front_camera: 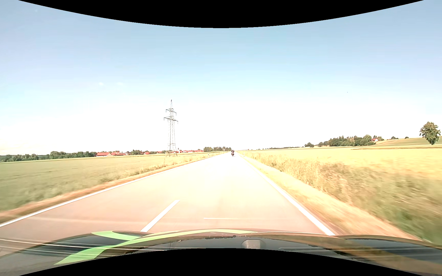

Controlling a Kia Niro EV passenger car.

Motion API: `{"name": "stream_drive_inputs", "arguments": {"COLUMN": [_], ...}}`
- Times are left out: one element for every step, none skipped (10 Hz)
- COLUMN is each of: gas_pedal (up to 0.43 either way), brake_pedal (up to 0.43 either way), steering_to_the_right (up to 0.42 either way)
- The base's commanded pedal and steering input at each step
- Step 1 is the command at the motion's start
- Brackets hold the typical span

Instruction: Follow the waypoints while adhering to traffic rules and regulations

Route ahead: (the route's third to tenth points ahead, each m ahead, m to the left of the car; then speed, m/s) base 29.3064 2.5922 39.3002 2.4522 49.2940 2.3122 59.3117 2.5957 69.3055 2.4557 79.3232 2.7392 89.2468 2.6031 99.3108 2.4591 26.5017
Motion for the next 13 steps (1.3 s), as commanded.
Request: {"name": "stream_drive_inputs", "arguments": {"gas_pedal": [0.24,0.248,0.28,0.287,0.299,0.311,0.311,0.311,0.311,0.299,0.299,0.299,0.299], "brake_pedal": [0.0,0.0,0.0,0.0,0.0,0.0,0.0,0.0,0.0,0.0,0.0,0.0,0.0], "steering_to_the_right": [-0.004,-0.004,-0.004,-0.003,-0.001,-0.001,-0.001,-0.001,-0.001,-0.001,-0.001,-0.001,-0.001]}}
